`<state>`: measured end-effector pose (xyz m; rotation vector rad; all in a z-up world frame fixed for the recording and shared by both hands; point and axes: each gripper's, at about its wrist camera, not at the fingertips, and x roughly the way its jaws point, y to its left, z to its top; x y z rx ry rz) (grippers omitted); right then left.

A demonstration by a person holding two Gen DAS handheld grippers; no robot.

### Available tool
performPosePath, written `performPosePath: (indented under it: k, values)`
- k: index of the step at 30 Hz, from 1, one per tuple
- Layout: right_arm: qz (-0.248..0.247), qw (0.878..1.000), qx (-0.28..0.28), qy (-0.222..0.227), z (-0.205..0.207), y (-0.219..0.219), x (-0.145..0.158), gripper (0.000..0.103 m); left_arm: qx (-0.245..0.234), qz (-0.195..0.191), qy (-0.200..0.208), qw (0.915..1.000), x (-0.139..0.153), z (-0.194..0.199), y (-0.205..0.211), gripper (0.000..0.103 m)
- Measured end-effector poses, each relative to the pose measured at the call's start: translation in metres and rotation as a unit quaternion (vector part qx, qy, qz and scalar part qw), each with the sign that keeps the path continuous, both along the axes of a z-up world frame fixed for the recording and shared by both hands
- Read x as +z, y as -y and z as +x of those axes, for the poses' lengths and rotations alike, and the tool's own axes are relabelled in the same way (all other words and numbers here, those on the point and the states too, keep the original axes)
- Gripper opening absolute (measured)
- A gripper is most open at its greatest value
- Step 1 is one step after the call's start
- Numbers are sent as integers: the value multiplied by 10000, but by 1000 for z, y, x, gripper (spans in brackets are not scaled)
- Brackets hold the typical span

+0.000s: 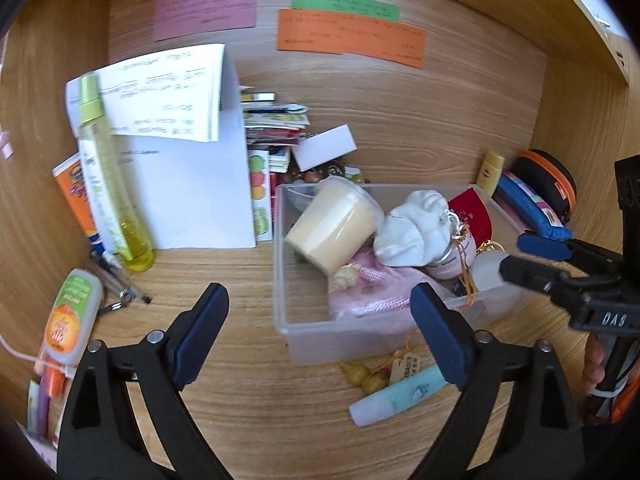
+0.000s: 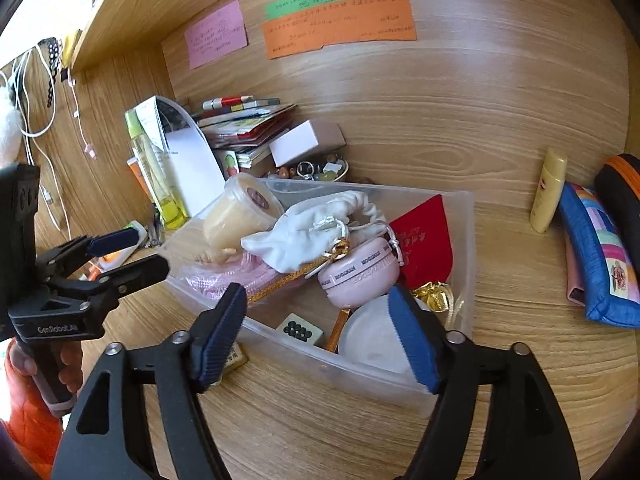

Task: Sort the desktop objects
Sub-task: 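Open both tools over the clear box to drop the seashell and Max box, then move left tool to the light blue tube while right moves to the black clip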

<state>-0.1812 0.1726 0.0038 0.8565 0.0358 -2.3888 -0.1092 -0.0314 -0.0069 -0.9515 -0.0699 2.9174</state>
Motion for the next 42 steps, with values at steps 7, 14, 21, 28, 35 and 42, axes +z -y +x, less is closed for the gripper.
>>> performPosePath:
  k: [7, 14, 21, 28, 35, 42]
  values:
    - [73, 9995, -246, -196, 17, -18, 11, 75, 29, 182, 298, 9994, -9, 11, 6, 97]
    - [314, 9981, -502, -168, 36, -34, 3, 78, -177, 379, 718, 9965, -30, 15, -12, 97]
    - [382, 9974, -604, 76, 40, -52, -11, 78, -202, 526, 990, 9935, -45, 15, -34, 97]
    - [563, 9968, -534, 186, 41, -60, -24, 78, 266, 862, 1132, 9895, -53, 14, -41, 97]
    - [804, 9962, -54, 340, 44, -60, -34, 78, 610, 933, 1316, 9850, -63, 16, -46, 97]
    - [1102, 9923, 283, 479, 52, -65, -49, 78, 873, 971, 1374, 9819, -66, 16, -49, 97]
